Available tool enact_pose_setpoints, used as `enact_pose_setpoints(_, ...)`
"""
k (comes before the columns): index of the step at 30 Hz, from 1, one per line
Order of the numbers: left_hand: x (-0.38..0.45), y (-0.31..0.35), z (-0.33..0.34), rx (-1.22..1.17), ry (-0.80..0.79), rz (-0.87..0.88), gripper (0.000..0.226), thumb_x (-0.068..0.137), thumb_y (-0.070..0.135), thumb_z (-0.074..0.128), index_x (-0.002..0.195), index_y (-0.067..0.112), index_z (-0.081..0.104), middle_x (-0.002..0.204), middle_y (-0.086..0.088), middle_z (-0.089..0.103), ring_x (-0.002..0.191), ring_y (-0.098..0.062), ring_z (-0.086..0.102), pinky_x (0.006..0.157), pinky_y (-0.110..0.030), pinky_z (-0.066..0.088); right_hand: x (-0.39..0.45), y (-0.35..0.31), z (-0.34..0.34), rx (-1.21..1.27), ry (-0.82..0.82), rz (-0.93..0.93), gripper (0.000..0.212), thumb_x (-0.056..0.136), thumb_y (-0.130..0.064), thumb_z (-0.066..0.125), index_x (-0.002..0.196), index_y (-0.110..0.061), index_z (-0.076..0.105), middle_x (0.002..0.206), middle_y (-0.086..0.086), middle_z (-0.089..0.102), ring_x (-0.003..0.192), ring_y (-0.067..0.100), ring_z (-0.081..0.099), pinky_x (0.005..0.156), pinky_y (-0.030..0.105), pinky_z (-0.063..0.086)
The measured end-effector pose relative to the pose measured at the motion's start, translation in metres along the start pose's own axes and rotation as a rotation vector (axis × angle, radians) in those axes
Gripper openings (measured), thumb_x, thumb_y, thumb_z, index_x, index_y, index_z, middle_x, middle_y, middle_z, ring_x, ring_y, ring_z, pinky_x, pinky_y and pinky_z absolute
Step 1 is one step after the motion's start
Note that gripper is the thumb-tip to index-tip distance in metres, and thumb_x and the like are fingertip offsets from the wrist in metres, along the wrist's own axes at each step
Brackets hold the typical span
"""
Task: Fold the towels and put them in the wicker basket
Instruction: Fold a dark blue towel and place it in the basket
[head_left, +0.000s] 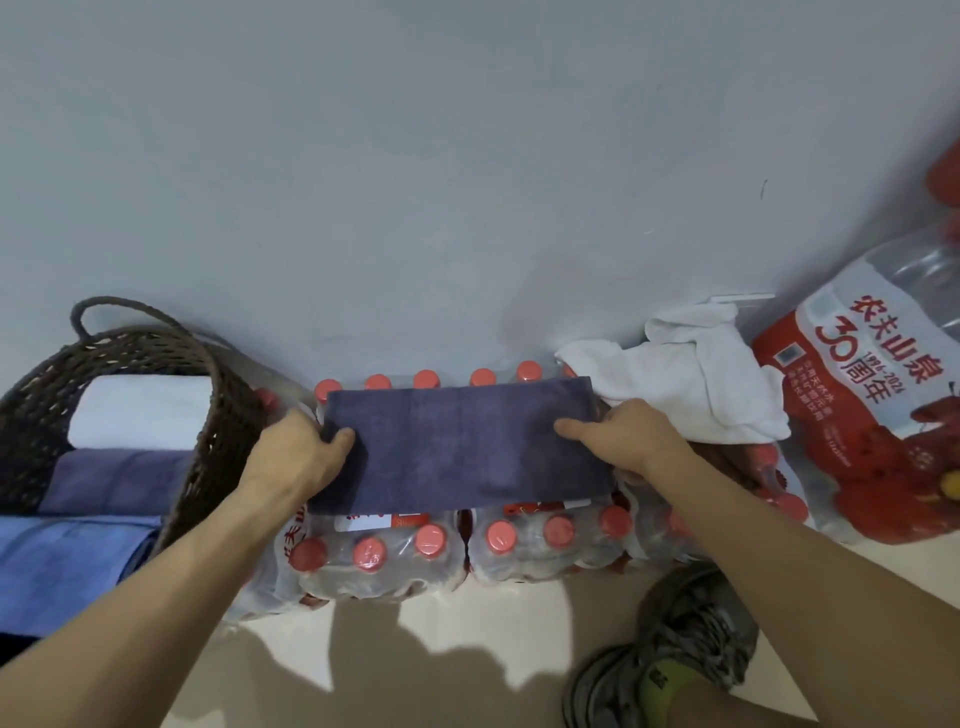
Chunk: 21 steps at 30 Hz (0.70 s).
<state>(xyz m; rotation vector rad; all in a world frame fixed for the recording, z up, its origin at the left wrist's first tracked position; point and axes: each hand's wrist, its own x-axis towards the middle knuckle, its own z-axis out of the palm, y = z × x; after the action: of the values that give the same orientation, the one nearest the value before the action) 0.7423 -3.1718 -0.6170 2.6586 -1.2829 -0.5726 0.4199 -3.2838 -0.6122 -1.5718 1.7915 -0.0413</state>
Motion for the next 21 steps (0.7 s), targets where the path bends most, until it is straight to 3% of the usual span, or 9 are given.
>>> enact_pose_setpoints(3, -0.019, -0.007, 0.004, -0.009, 0.003, 0.035, 0.032, 0.087, 0.041, 0.065, 0.079, 0.012, 0.057, 0.073, -0.004, 0.065, 0.059, -0.016, 0.052, 0.055, -0.028, 0.037, -0.011, 0.001, 0.0, 0.102, -0.111, 0.02, 0.049, 0.078, -0.036, 0.078, 0.117, -0.01, 0.065, 0.114, 0.011, 0.069, 0.103, 0.028, 0.064, 0.084, 0.034, 0.052)
enact_pose_setpoints(7, -0.027, -0.01, 0.006, -0.224, -0.096, -0.005, 0.023, 0.082, 0.033, 0.075, 0.086, 0.013, 0.063, 0.071, 0.004, 0.063, 0.067, -0.015, 0.06, 0.06, -0.027, 0.045, -0.028, -0.003, 0.004, 0.262, -0.056, -0.045, 0.018, 0.077, -0.013, 0.076, 0.092, -0.017, 0.067, 0.09, 0.001, 0.07, 0.095, 0.025, 0.067, 0.081, 0.035, 0.055)
enact_pose_setpoints(9, -0.028, -0.012, 0.006, -0.287, -0.149, -0.051, 0.022, 0.079, 0.027, 0.079, 0.087, 0.011, 0.066, 0.074, 0.0, 0.066, 0.071, -0.019, 0.064, 0.065, -0.029, 0.049, -0.035, -0.005, 0.002, 0.382, -0.071, -0.044, 0.017, 0.078, -0.007, 0.075, 0.085, -0.019, 0.066, 0.091, 0.001, 0.071, 0.098, 0.026, 0.067, 0.086, 0.039, 0.055)
enact_pose_setpoints(12, -0.035, -0.016, -0.002, -0.187, -0.203, -0.067, 0.021, 0.075, 0.026, 0.082, 0.073, 0.013, 0.066, 0.064, 0.002, 0.064, 0.061, -0.016, 0.062, 0.058, -0.027, 0.047, -0.047, 0.002, -0.005, 0.372, -0.177, 0.065, 0.022, 0.076, -0.009, 0.081, 0.093, -0.009, 0.068, 0.103, 0.01, 0.071, 0.098, 0.029, 0.066, 0.09, 0.044, 0.056)
enact_pose_setpoints(14, -0.043, -0.021, -0.009, -0.044, -0.275, -0.098, 0.02, 0.073, 0.028, 0.081, 0.073, 0.012, 0.069, 0.065, -0.001, 0.067, 0.062, -0.016, 0.065, 0.057, -0.027, 0.05, -0.056, 0.015, -0.008, 0.234, -0.244, 0.096, 0.03, 0.073, -0.019, 0.086, 0.095, -0.009, 0.068, 0.099, 0.008, 0.072, 0.091, 0.026, 0.068, 0.076, 0.037, 0.06)
enact_pose_setpoints(16, -0.053, -0.028, -0.015, 0.082, -0.29, -0.111, 0.022, 0.072, 0.03, 0.079, 0.072, 0.011, 0.067, 0.067, -0.002, 0.067, 0.065, -0.018, 0.066, 0.055, -0.026, 0.047, -0.066, 0.024, -0.005, 0.153, -0.254, 0.084, 0.029, 0.072, -0.03, 0.087, 0.081, -0.012, 0.067, 0.081, 0.005, 0.071, 0.074, 0.02, 0.067, 0.052, 0.025, 0.054)
enact_pose_setpoints(19, -0.069, -0.026, -0.013, 0.204, -0.071, -0.032, 0.03, 0.079, 0.037, 0.07, 0.092, 0.011, 0.062, 0.086, -0.006, 0.065, 0.083, -0.028, 0.065, 0.067, -0.032, 0.05, -0.068, 0.03, 0.003, 0.064, -0.111, 0.022, 0.037, 0.077, -0.046, 0.079, 0.069, -0.018, 0.057, 0.067, -0.003, 0.062, 0.066, 0.015, 0.059, 0.049, 0.022, 0.04)
enact_pose_setpoints(21, -0.079, -0.01, 0.0, 0.187, 0.142, 0.173, 0.033, 0.085, 0.032, 0.063, 0.109, 0.009, 0.057, 0.105, -0.014, 0.061, 0.097, -0.034, 0.059, 0.078, -0.04, 0.049, -0.067, 0.027, 0.008, 0.029, -0.027, -0.011, 0.035, 0.085, -0.048, 0.07, 0.071, -0.019, 0.057, 0.068, -0.005, 0.061, 0.066, 0.012, 0.058, 0.052, 0.021, 0.037)
